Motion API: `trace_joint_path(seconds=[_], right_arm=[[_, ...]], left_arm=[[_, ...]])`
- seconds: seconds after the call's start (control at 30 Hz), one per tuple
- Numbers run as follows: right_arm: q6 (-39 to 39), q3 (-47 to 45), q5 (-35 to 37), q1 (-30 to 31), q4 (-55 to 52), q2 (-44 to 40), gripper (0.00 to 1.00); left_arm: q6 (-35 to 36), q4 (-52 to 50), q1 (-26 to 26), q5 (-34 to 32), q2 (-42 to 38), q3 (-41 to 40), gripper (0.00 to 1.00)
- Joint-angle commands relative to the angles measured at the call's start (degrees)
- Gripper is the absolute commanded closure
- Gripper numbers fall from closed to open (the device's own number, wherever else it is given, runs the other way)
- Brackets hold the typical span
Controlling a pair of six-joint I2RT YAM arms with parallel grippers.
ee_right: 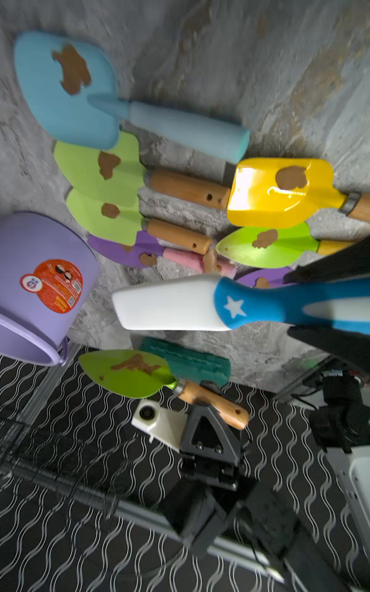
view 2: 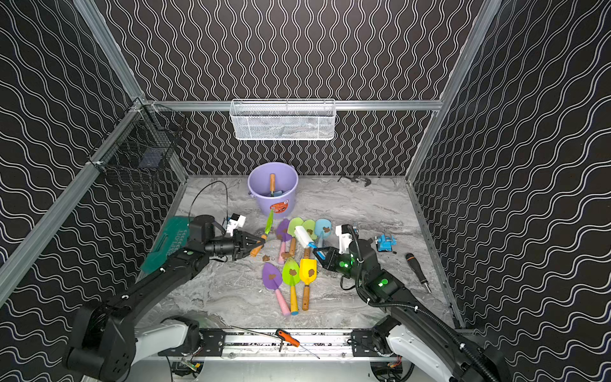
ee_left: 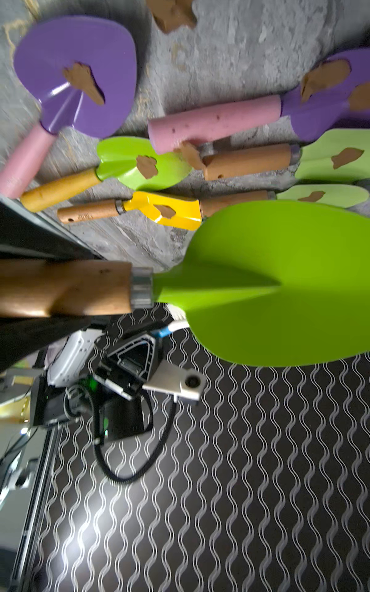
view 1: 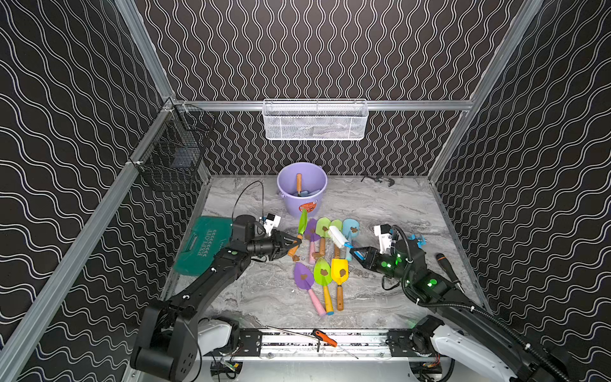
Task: Brush the soil off the hand trowel and place it into the bucket
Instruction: Brush off the soil from the hand trowel.
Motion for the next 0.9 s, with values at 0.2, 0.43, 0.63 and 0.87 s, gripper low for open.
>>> trace_joint_path(seconds=[0.2,0.43,0.63,0.87], right_arm=[[10.3,-1.2,-10.8,-0.3,26.4,5.1,1.0],[11.4,0.3,-9.9,-0.3,31.7,9.9,1.0],[10.9,2.1,-8.2,-0.4,34.2,13.4,1.0],[10.1,5.5,-10.8,-0.3,35.7,19.3,1.0]], left_arm=[[-39.0,61.3,0.6,1.9,12.6,-9.3,1.0],[-43.8,69.3,0.6,0.7,16.1,-10.8,1.0],[-39.8,61.4,0.6,1.7,11.8,-10.4,1.0],[-37.1,56.8,0.6,2.4,9.6,-9.7,1.0]])
